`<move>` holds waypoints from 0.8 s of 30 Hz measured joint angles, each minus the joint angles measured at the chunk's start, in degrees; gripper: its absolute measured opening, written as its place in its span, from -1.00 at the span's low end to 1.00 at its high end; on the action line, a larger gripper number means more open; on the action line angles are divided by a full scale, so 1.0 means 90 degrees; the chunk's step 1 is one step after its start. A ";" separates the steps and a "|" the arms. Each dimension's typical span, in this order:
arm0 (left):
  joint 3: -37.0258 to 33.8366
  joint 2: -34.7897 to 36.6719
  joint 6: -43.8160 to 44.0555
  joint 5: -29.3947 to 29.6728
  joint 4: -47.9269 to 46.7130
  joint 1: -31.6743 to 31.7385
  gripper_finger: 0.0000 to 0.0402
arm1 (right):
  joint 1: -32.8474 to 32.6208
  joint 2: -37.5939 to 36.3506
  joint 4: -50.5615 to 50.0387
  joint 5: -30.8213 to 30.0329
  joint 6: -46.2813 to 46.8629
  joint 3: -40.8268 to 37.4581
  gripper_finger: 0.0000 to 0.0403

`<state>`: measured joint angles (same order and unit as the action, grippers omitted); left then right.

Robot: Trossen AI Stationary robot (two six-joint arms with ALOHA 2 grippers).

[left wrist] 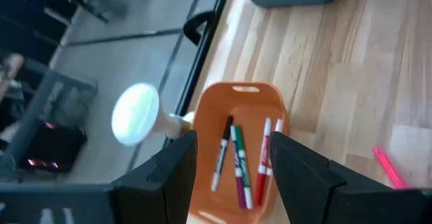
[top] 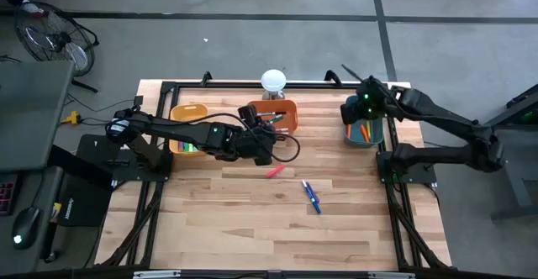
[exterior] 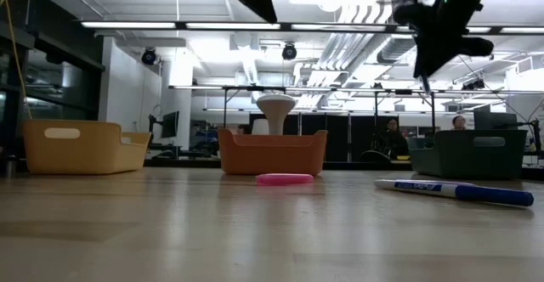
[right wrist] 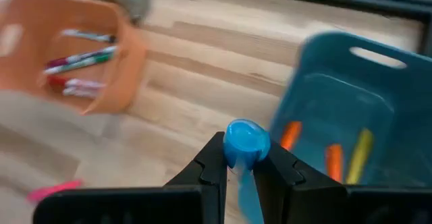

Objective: Pick & Place Markers
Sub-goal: Put the blue pen into the blue bin

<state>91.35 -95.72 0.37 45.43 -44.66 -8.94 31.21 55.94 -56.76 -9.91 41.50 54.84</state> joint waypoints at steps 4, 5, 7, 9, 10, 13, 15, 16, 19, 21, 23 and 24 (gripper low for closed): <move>0.0000 0.0000 -0.0401 -0.0216 0.0143 0.0176 -0.11 | 0.0861 0.0037 -0.0003 0.0329 -0.0070 -0.0168 -0.79; 0.0000 0.0000 -0.0401 -0.0360 0.0143 0.0257 -0.11 | 0.1069 0.0056 -0.0006 0.0413 -0.0095 -0.0235 -0.79; -0.0005 -0.0002 -0.0401 -0.0649 0.0143 0.0434 -0.11 | 0.1431 0.0117 -0.0052 0.0596 -0.0109 -0.0394 -0.79; -0.0005 -0.0002 -0.0406 -0.0963 0.0170 0.0619 -0.11 | 0.1732 0.0218 -0.0050 0.0831 -0.0150 -0.0579 -0.79; -0.0005 -0.0002 -0.0411 -0.1117 0.0201 0.0715 -0.11 | 0.1854 0.0285 -0.0047 0.0950 -0.0177 -0.0675 -0.79; -0.0005 -0.0002 -0.0456 -0.1564 0.0211 0.0976 -0.11 | 0.2100 0.0529 -0.0047 0.1127 -0.0271 -0.0995 -0.79; -0.0005 -0.0005 -0.0560 -0.1854 0.0207 0.1111 -0.11 | 0.2230 0.0684 0.0052 0.1231 -0.0314 -0.1197 -0.79; -0.0005 -0.0005 -0.0585 -0.1985 0.0206 0.1170 -0.11 | 0.2287 0.0754 0.0166 0.1325 -0.0313 -0.1300 -0.79; -0.0005 -0.0005 -0.0677 -0.2328 0.0201 0.1279 -0.11 | 0.2367 0.0989 0.0476 0.1548 -0.0309 -0.1544 -0.79; -0.0005 -0.0005 -0.0683 -0.2480 0.0200 0.1305 -0.11 | 0.2369 0.1132 0.0548 0.1617 -0.0296 -0.1632 -0.79; -0.0005 -0.0005 -0.0685 -0.2507 0.0199 0.1303 -0.11 | 0.2371 0.1262 0.0556 0.1591 -0.0276 -0.1671 -0.79; -0.0005 -0.0005 -0.0685 -0.2509 0.0199 0.1303 -0.11 | 0.2371 0.1311 0.0589 0.1597 -0.0272 -0.1683 -0.79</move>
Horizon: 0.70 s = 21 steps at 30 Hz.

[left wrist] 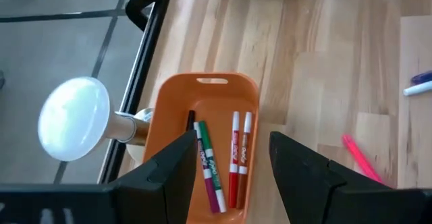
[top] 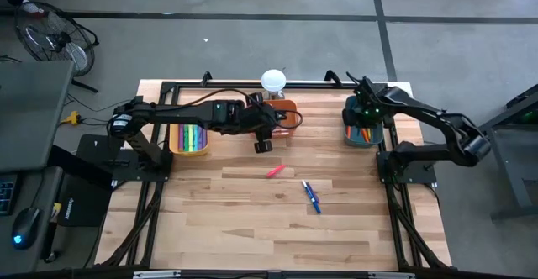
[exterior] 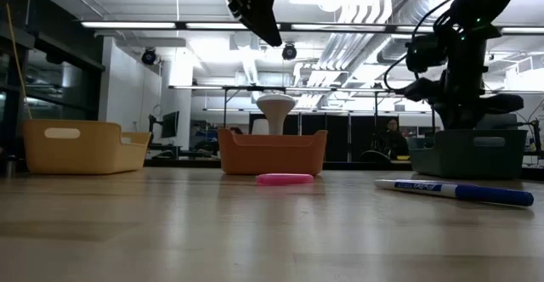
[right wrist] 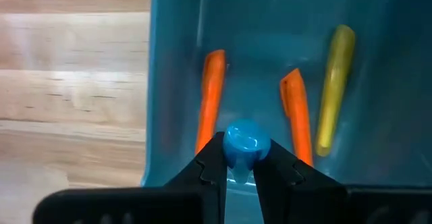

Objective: Pick & Place Markers
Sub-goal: Put the blue pen into the blue bin, then put the pink pen into the blue bin

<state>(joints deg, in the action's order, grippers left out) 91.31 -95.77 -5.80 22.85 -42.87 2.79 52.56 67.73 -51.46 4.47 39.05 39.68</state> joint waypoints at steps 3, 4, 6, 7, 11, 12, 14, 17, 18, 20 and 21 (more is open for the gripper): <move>0.0000 0.0000 0.0002 -0.0058 0.0000 -0.0017 -0.11 | -0.0002 0.0098 0.0014 0.0016 0.0013 -0.0015 -0.69; 0.0000 0.0000 0.0000 -0.0116 0.0000 -0.0017 -0.11 | 0.0000 0.0102 0.0016 0.0010 0.0022 -0.0015 -0.65; 0.0000 0.0000 0.0000 -0.0193 -0.0002 -0.0017 -0.11 | -0.0001 0.0101 0.0038 -0.0004 0.0061 -0.0015 -0.60; 0.0000 -0.0001 0.0002 -0.0212 -0.0002 -0.0017 -0.11 | -0.0002 0.0101 0.0050 -0.0004 0.0060 -0.0015 -0.59; 0.0000 0.0000 0.0002 -0.0265 -0.0008 -0.0017 -0.11 | -0.0002 0.0101 0.0143 0.0008 0.0051 -0.0015 -0.58; 0.0000 -0.0002 0.0002 -0.0265 -0.0017 -0.0017 -0.11 | -0.0002 0.0099 0.0200 0.0024 0.0012 -0.0015 -0.58; 0.0000 -0.0002 0.0000 -0.0261 -0.0068 -0.0017 -0.11 | -0.0007 0.0082 0.0225 0.0040 -0.0152 0.0023 -0.58; 0.0000 -0.0002 0.0002 -0.0192 -0.0259 -0.0015 -0.11 | -0.0024 -0.0037 0.0230 -0.0076 -0.0489 0.0203 -0.58; 0.0000 -0.0002 0.0008 -0.0193 -0.0332 -0.0014 -0.11 | -0.0022 -0.0097 0.0236 -0.0107 -0.0607 0.0274 -0.58; 0.0000 -0.0002 0.0038 -0.0249 -0.0483 0.0030 -0.11 | -0.0023 -0.0231 0.0268 -0.0108 -0.0891 0.0436 -0.57; 0.0000 -0.0002 0.0082 -0.0370 -0.0572 0.0060 -0.11 | -0.0024 -0.0295 0.0294 -0.0094 -0.1057 0.0526 -0.57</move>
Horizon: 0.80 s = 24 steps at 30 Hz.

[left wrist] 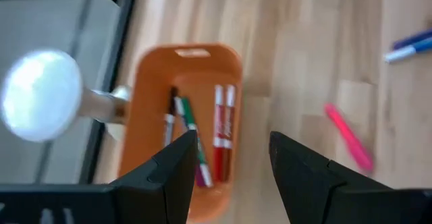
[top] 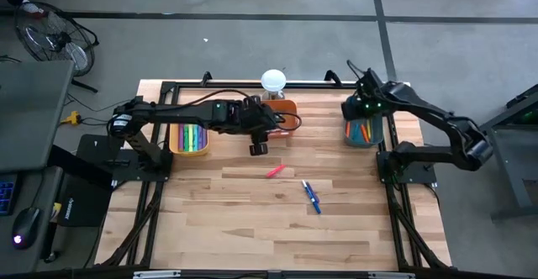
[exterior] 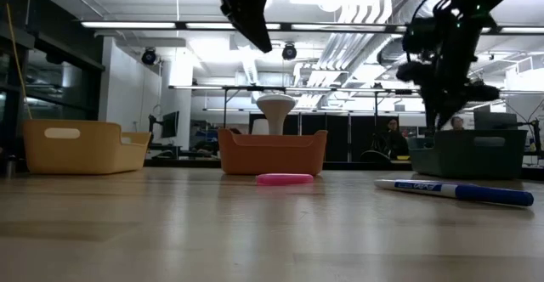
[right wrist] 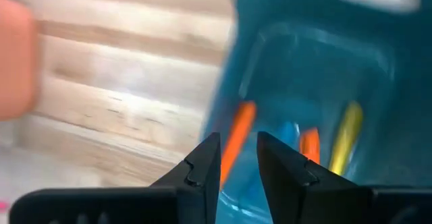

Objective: Pick & Place Markers
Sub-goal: Put the pink pen into the blue bin

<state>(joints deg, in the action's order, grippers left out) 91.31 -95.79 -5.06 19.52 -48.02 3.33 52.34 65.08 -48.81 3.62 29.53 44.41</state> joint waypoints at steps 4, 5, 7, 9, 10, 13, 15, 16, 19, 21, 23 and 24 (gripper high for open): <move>-0.0121 0.0000 0.0275 -0.0625 -0.0130 0.0189 -0.11 | -0.0184 -0.0207 0.0063 0.0081 -0.0682 0.0426 -0.57; -0.0203 0.0000 0.0324 -0.0700 -0.0127 0.0234 -0.11 | -0.0279 -0.0243 0.0089 0.0095 -0.0821 0.0545 -0.57; -0.0397 0.0003 0.0440 -0.0781 -0.0118 0.0334 -0.11 | -0.0489 -0.0290 0.0132 0.0097 -0.1014 0.0790 -0.57; -0.0672 0.0141 0.0593 -0.0856 -0.0087 0.0411 -0.11 | -0.0737 -0.0303 0.0198 0.0100 -0.1103 0.1053 -0.57; -0.0817 0.0222 0.0666 -0.0917 -0.0020 0.0441 -0.11 | -0.0876 -0.0303 0.0213 0.0095 -0.1116 0.1187 -0.57; -0.1386 0.0593 0.0923 -0.0986 0.0368 0.0445 -0.11 | -0.1363 -0.0306 0.0209 0.0100 -0.0959 0.1535 -0.57; -0.1729 0.0875 0.1079 -0.0974 0.0627 0.0421 -0.11 | -0.1722 -0.0306 0.0195 0.0092 -0.0757 0.1716 -0.57; -0.1923 0.1075 0.1177 -0.0968 0.0742 0.0419 -0.11 | -0.1912 -0.0306 0.0196 0.0090 -0.0624 0.1794 -0.57; -0.2437 0.1640 0.1487 -0.0952 0.0887 0.0421 -0.11 | -0.2518 -0.0308 0.0301 0.0085 -0.0396 0.1914 -0.57; -0.2825 0.2043 0.1640 -0.0929 0.1015 0.0421 -0.11 | -0.2932 -0.0306 0.0425 0.0085 -0.0309 0.1922 -0.57; -0.3207 0.2463 0.1762 -0.0891 0.1271 0.0421 -0.11 | -0.3326 -0.0273 0.0692 0.0049 -0.0288 0.1924 -0.57; -0.3423 0.2699 0.1823 -0.0893 0.1529 0.0421 -0.11 | -0.3510 -0.0240 0.0775 0.0014 -0.0285 0.1924 -0.57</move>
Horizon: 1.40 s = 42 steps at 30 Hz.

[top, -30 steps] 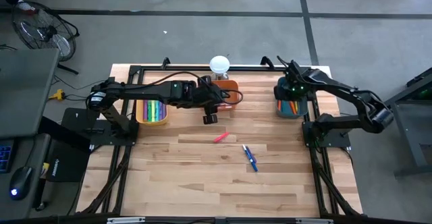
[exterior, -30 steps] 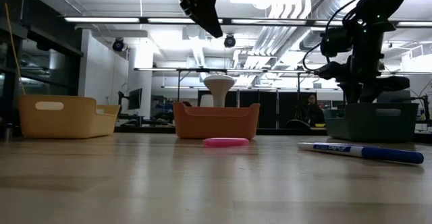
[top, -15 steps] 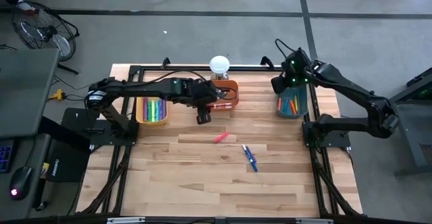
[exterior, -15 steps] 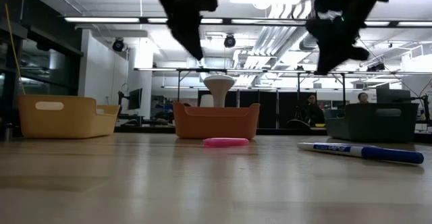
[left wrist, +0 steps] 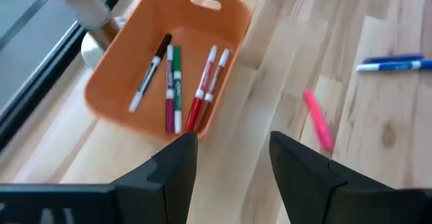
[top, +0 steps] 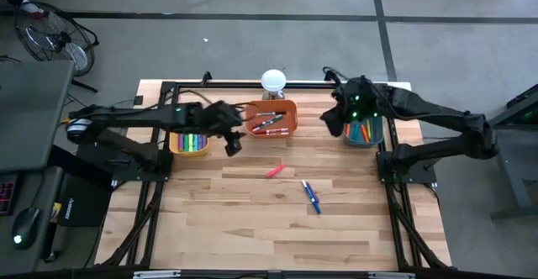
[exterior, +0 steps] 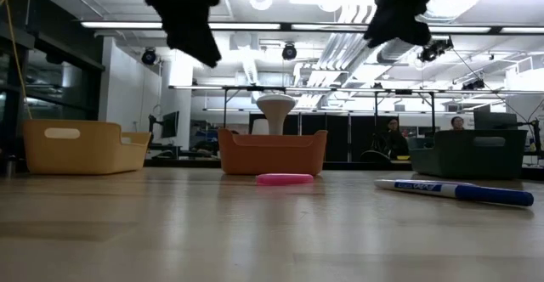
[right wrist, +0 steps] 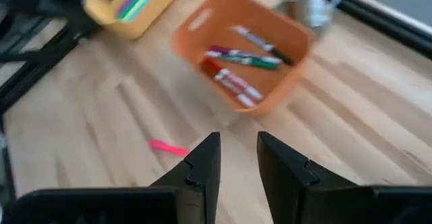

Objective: Pick & Place Markers
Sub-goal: Put the pink pen into the blue bin

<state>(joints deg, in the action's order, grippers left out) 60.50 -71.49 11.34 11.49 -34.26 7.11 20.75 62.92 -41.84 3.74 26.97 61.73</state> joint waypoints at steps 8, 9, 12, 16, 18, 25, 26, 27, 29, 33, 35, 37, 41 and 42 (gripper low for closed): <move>-0.1656 0.1850 0.0720 0.0168 0.0842 -0.0011 -0.11 | -0.1236 0.0707 0.0922 -0.0090 -0.0485 -0.0002 -0.57; -0.1830 0.2083 0.0781 0.0182 0.0867 -0.0034 -0.11 | -0.1344 0.0843 0.1008 -0.0036 -0.0595 -0.0002 -0.57; -0.2271 0.2717 0.0939 0.0361 0.1034 -0.0150 -0.11 | -0.1551 0.1246 0.1238 0.0328 -0.0855 -0.0002 -0.57; -0.2917 0.3473 0.1088 0.0670 0.1275 -0.0369 -0.11 | -0.1721 0.1850 0.1441 0.0780 -0.1195 0.0055 -0.57; -0.3215 0.3807 0.1266 0.0758 0.1370 -0.0468 -0.11 | -0.1779 0.2141 0.1447 0.0811 -0.1384 0.0221 -0.57; -0.4120 0.4634 0.1657 0.1121 0.1608 -0.0851 -0.11 | -0.1782 0.3061 0.1120 0.1123 -0.2532 0.1144 -0.56; -0.4219 0.4779 0.1679 0.1136 0.1627 -0.0883 -0.11 | -0.1782 0.3190 0.0913 0.1123 -0.2813 0.1310 -0.56; -0.4296 0.4900 0.1721 0.1145 0.1672 -0.0891 -0.11 | -0.1781 0.3311 0.0713 0.1124 -0.3090 0.1472 -0.55; -0.4466 0.5113 0.1859 0.1139 0.1685 -0.0887 -0.11 | -0.1782 0.3582 0.0301 0.1132 -0.3527 0.1779 -0.50; -0.4834 0.5618 0.2065 0.1145 0.1644 -0.0882 -0.11 | -0.1804 0.4099 -0.0309 0.1133 -0.4288 0.2181 -0.34; -0.4983 0.5893 0.2192 0.1240 0.1663 -0.0882 -0.11 | -0.1850 0.4282 -0.0383 0.1129 -0.4618 0.2291 -0.24; -0.5119 0.6148 0.2358 0.1316 0.1652 -0.0882 -0.11 | -0.1925 0.4439 -0.0424 0.1096 -0.4843 0.2312 -0.17; -0.5320 0.6577 0.2386 0.1259 0.1645 -0.0879 -0.11 | -0.2119 0.4750 -0.0390 0.0886 -0.5187 0.2300 -0.08; -0.5368 0.6674 0.2328 0.1217 0.1644 -0.0879 -0.11 | -0.2173 0.4807 -0.0361 0.0818 -0.5246 0.2300 -0.08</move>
<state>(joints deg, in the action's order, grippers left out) 12.19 -11.43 32.29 22.44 -19.46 -0.80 1.20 106.19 -45.08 11.10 -20.24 82.43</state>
